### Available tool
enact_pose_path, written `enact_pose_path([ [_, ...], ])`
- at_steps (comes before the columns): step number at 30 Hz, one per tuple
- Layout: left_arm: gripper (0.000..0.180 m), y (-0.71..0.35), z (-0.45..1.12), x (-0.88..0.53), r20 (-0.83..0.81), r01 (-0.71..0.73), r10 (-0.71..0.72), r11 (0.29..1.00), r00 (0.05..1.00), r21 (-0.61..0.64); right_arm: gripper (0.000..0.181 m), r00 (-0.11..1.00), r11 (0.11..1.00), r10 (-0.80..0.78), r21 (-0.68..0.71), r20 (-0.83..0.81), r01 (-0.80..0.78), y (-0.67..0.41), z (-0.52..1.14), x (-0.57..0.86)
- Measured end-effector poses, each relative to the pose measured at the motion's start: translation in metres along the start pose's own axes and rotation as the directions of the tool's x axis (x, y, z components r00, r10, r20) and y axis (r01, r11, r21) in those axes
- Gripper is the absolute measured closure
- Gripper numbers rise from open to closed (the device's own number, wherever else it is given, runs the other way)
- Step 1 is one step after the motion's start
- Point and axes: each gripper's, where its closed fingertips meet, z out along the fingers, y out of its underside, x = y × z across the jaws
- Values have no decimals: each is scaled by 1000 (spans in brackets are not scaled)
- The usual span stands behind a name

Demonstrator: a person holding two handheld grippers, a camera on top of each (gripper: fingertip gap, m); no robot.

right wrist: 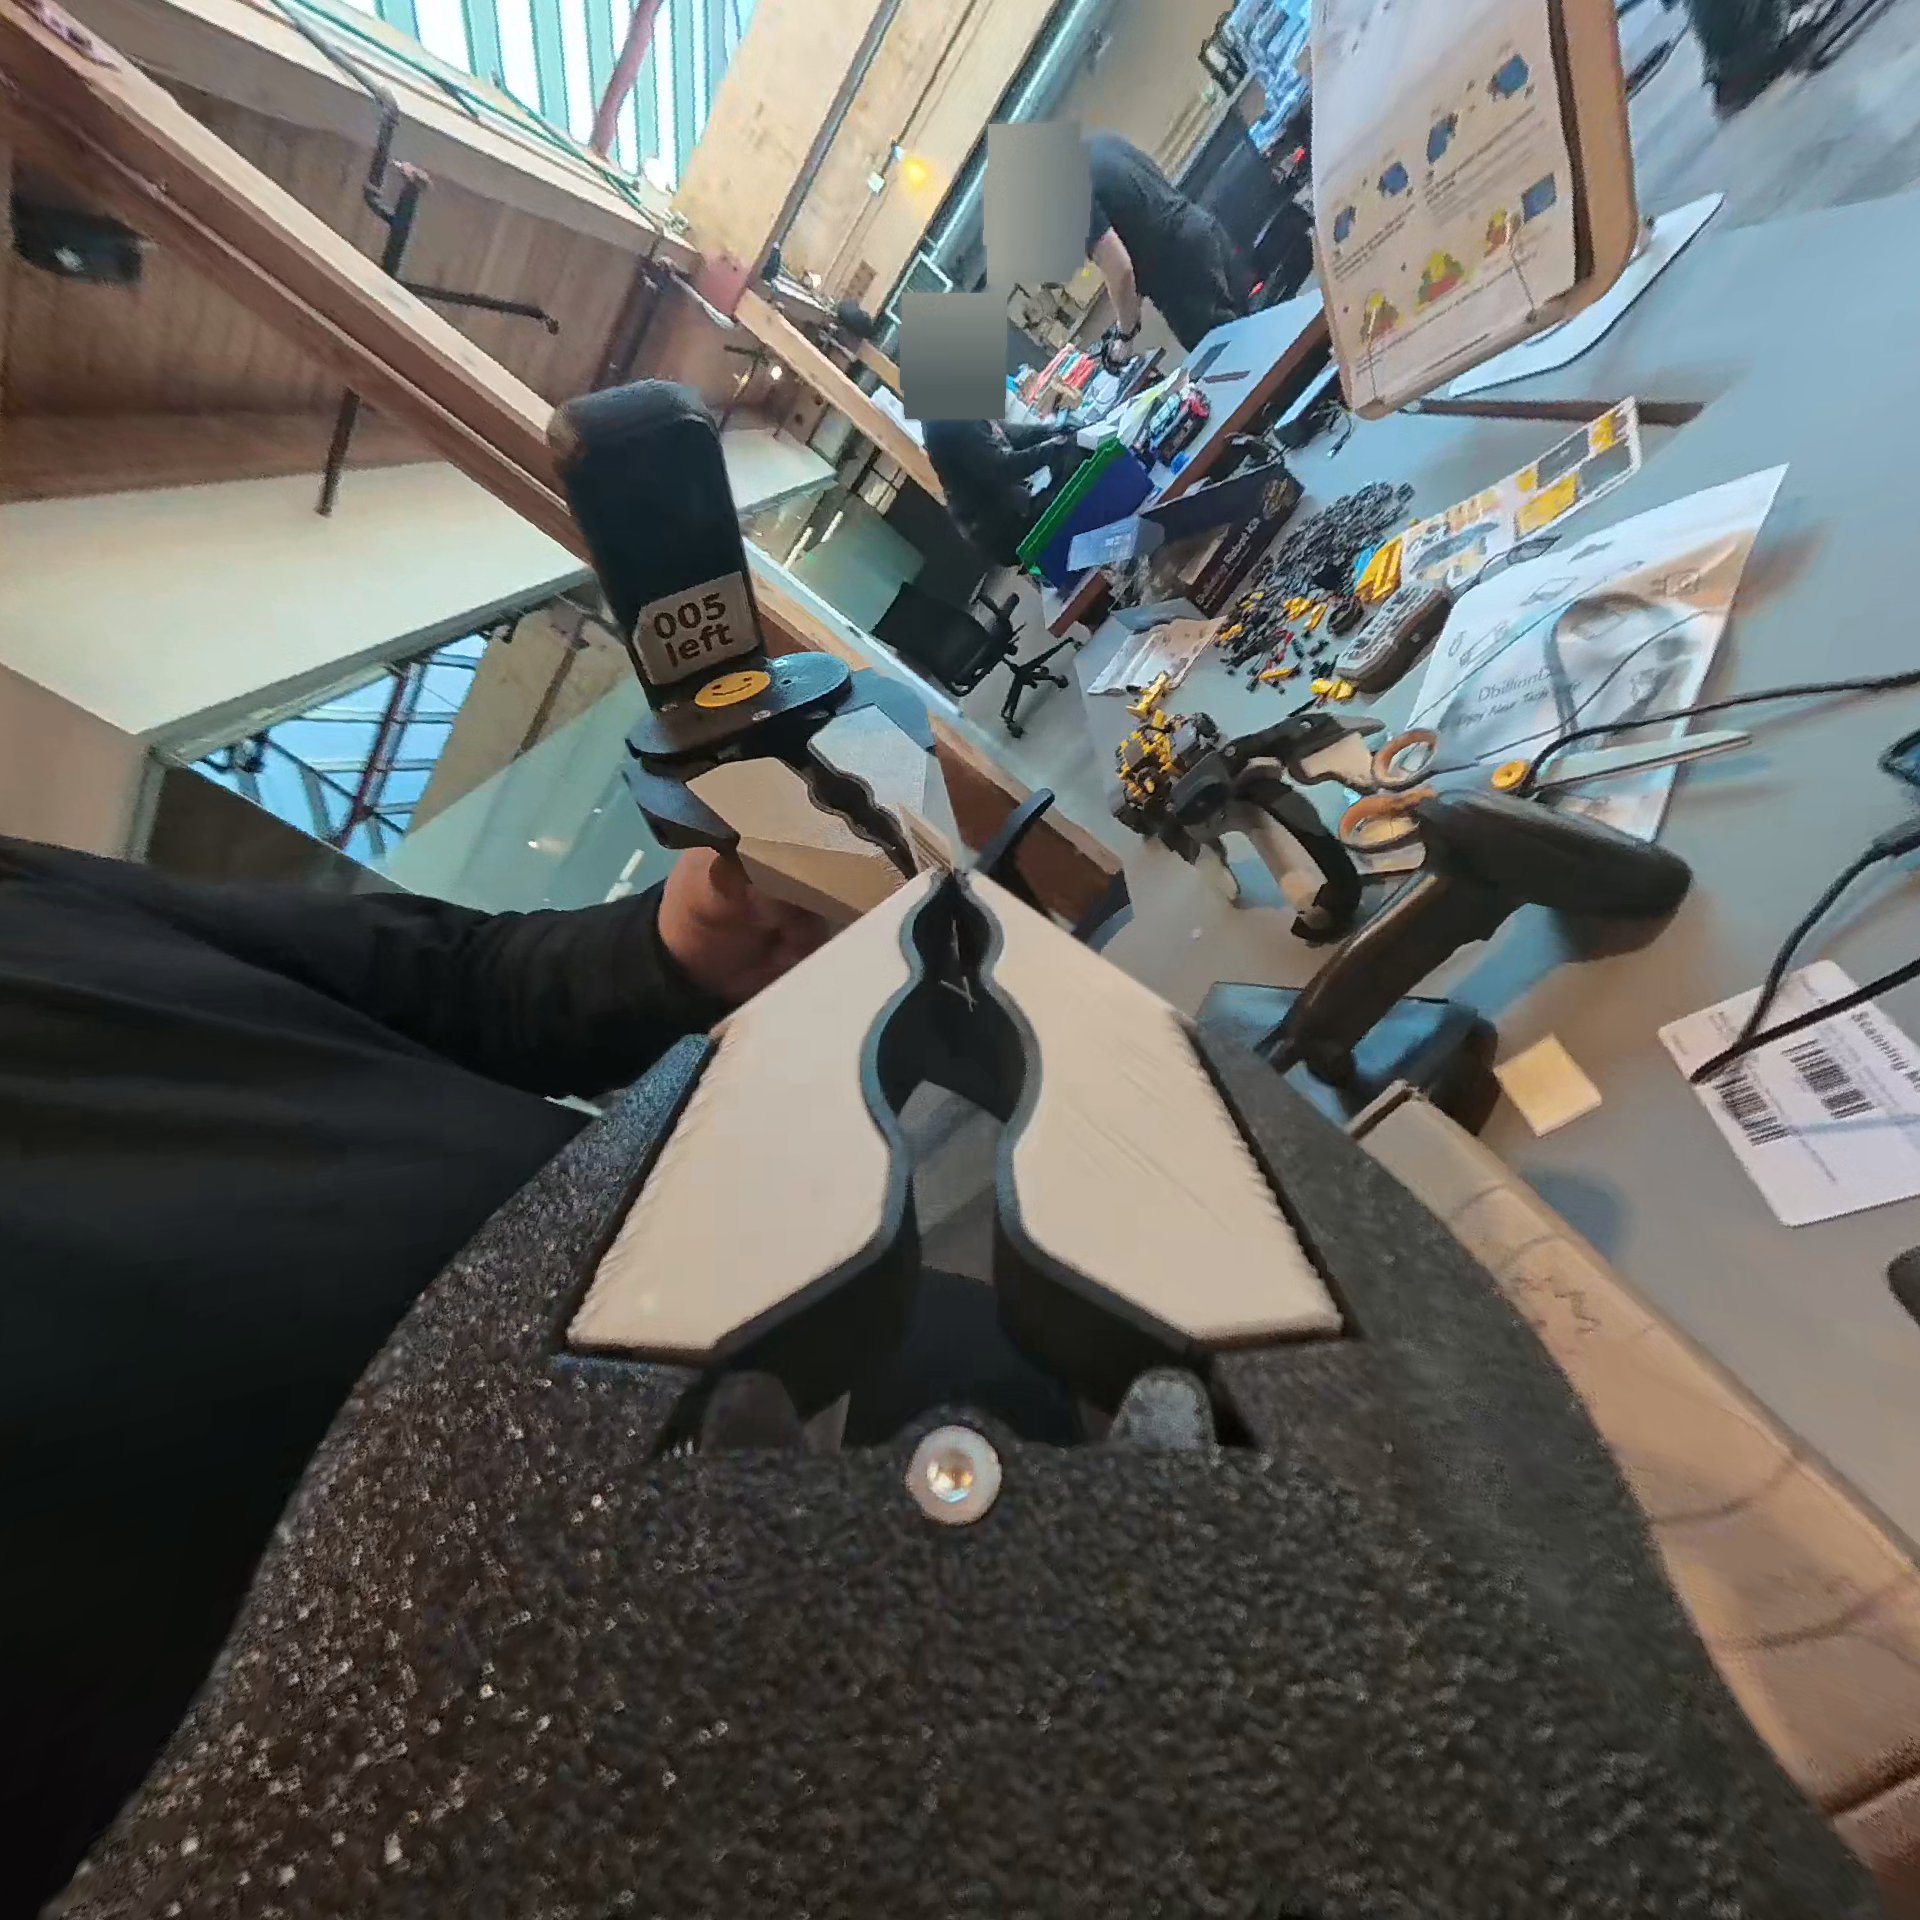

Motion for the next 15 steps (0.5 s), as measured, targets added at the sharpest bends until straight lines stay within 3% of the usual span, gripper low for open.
enact_pose_path([
  [4, 180, 6, -2, -5, -6, 39, -40, 999, 999, -3, 181, 996, 997, 79, 1, 32, -79, 7, 4, 4],
  [6, 180, 18, -3, -11, 1, 47, -47, 998, 999, -34, 181, 997, 998, 41, -42, -73, -44, 18, 7, 17],
  [10, 173, 77, -21, -36, 167, -50, 88, 974, 982, -223, 181, 896, 978, -164, -186, -413, 93, 30, -9, 71],
  [15, 167, 167, -37, -30, 165, 96, -40, 933, 985, -346, 181, 719, 852, -468, -479, -513, 212, 58, -2, 125],
])
